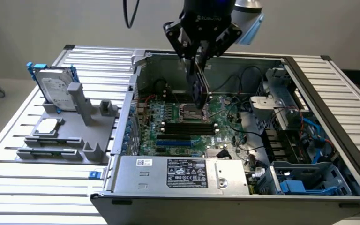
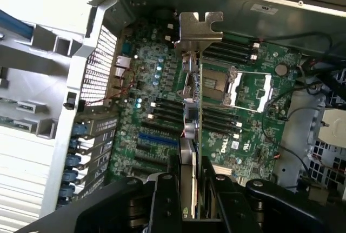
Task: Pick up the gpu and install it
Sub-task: 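Insert the gpu into the slot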
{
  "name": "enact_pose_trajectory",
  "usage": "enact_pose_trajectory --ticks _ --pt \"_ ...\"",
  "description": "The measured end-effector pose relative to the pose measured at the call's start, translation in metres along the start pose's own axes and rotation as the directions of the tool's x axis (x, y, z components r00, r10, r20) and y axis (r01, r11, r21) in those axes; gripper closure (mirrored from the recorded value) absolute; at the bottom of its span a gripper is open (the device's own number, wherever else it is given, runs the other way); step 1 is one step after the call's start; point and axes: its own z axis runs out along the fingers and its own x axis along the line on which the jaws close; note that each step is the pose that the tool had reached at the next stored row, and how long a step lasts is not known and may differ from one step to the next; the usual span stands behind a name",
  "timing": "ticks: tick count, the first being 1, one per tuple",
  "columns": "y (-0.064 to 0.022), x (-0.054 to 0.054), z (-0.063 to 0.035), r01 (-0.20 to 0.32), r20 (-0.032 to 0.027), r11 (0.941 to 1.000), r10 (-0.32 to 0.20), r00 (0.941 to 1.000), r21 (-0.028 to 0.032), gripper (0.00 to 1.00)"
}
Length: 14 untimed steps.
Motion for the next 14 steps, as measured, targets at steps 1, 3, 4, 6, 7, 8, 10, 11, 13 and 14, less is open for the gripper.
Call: enact_pose_trajectory --ticks 1,3,4,6,7,8,10,11,13,14 --pt "-0.0001 0.0 0.0006 0.018 -0.0014 0.9998 -0.018 0.9998 0.0009 0.74" --pt "-0.0001 -0.0001 0.0018 0.054 -0.0044 0.9985 -0.054 0.9985 0.0025 0.74" --pt "-0.0002 -0.0001 0.0024 0.072 -0.0058 0.9974 -0.072 0.9974 0.0032 0.74" --pt "-0.0003 -0.0002 0.0037 0.107 -0.0087 0.9942 -0.107 0.9942 0.0045 0.74" --pt "-0.0004 -0.0002 0.0043 0.126 -0.0102 0.9921 -0.126 0.992 0.0051 0.74" --pt "-0.0004 -0.0002 0.0049 0.143 -0.0117 0.9896 -0.143 0.9896 0.0058 0.74" --pt "-0.0005 -0.0003 0.0063 0.18 -0.0149 0.9837 -0.18 0.9836 0.007 0.74" --pt "-0.0006 -0.0003 0.0069 0.197 -0.0165 0.9803 -0.197 0.9802 0.0076 0.74" --pt "-0.0007 -0.0004 0.0082 0.233 -0.0196 0.9724 -0.233 0.9723 0.0086 0.74" --pt "-0.0007 -0.0004 0.0088 0.25 -0.021 0.9681 -0.25 0.968 0.0091 0.74"
